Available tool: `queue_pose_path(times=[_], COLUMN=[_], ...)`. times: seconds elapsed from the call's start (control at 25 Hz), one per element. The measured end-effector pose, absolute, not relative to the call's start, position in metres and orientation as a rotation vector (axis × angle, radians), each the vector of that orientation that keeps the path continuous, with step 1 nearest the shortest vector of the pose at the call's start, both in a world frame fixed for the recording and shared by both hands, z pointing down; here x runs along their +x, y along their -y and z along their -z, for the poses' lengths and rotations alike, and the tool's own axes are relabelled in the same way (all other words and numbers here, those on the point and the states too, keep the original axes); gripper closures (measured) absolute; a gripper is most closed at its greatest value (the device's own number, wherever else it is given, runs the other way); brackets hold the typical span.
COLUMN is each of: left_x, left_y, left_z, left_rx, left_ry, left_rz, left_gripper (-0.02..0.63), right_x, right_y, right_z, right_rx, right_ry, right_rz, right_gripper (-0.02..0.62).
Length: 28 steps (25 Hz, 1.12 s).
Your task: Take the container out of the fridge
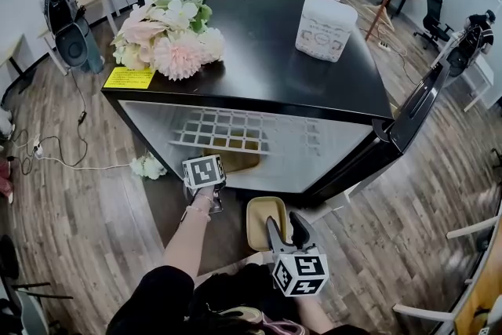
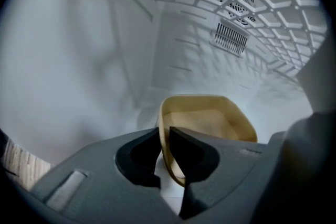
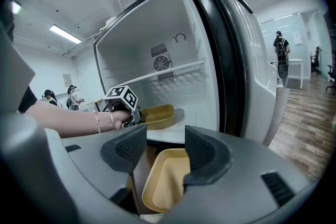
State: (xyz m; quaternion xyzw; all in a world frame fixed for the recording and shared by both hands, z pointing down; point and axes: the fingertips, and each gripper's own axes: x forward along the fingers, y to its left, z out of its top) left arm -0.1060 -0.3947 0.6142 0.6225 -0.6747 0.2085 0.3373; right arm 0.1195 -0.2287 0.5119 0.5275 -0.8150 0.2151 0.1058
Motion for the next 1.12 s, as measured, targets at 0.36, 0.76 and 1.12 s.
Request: queue_pose_path(times=[0.36, 0.76, 1.12], left_x=[-0.112, -0.107, -0.121], left_y=[0.392, 0.372, 0.342], left_z=[-0.599, -0.579, -0.569], left_rx=[1.669, 1.739, 1.765], left_ry=[1.782, 1.774, 1.785], left_rz=[-0.496, -0.434, -0.45], left_gripper=[0.594, 0.595, 0.597], right_x=[0.117, 0.109, 0.099], right_y=[0.226, 0.219, 0.212], right_z=[-0.513, -0.513, -0.511], right_rx=[1.536, 1.493, 1.463], right_ry=[2.406, 2.429, 2.448], right_rz=[-0.629, -0.623, -0.606], right_gripper=[0.376, 0.385, 0.385])
